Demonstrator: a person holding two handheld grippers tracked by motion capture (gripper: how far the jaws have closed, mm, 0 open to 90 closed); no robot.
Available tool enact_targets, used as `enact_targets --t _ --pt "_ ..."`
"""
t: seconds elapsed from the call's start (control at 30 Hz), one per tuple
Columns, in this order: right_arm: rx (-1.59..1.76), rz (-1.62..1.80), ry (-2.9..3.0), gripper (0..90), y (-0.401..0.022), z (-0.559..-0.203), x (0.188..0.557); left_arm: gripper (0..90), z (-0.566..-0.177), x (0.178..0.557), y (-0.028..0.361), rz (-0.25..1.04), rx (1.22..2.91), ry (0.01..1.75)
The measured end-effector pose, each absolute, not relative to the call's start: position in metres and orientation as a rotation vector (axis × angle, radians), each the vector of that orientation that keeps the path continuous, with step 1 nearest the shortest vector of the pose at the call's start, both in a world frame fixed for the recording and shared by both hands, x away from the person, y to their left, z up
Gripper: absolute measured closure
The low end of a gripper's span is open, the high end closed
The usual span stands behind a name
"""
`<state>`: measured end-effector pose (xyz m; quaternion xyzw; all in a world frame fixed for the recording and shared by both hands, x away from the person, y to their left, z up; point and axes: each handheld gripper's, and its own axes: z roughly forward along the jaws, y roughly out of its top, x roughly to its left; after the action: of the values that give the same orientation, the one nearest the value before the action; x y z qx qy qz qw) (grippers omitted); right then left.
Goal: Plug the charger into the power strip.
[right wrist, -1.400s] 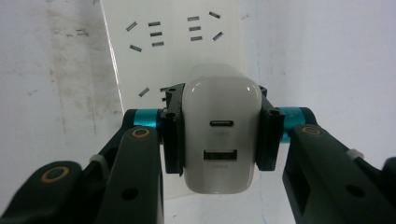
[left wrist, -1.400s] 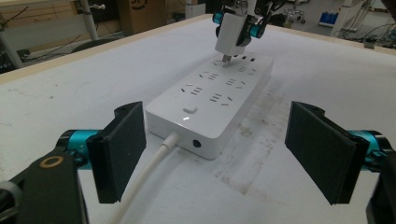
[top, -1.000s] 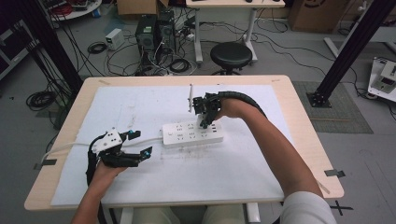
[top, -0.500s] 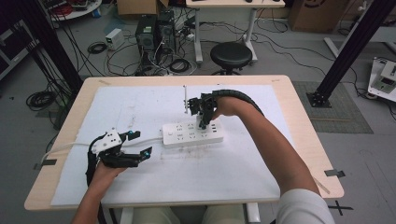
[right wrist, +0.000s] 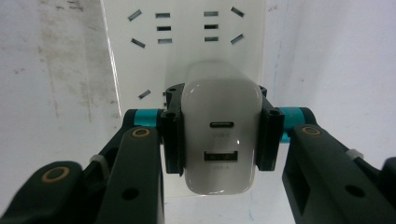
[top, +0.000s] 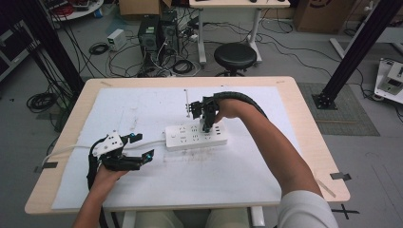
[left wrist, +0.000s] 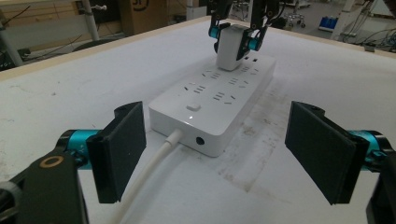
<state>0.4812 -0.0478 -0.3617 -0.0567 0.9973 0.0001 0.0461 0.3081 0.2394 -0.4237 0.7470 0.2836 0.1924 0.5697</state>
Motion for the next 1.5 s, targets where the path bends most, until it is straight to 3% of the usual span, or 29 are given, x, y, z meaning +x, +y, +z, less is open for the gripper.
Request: enact_targets --t 1.5 --pt "-0.122 0.059 3.122 63.3 -0.050 -0.367 0.493 20.4 -0.428 0.311 0.242 0.452 1.742 0.675"
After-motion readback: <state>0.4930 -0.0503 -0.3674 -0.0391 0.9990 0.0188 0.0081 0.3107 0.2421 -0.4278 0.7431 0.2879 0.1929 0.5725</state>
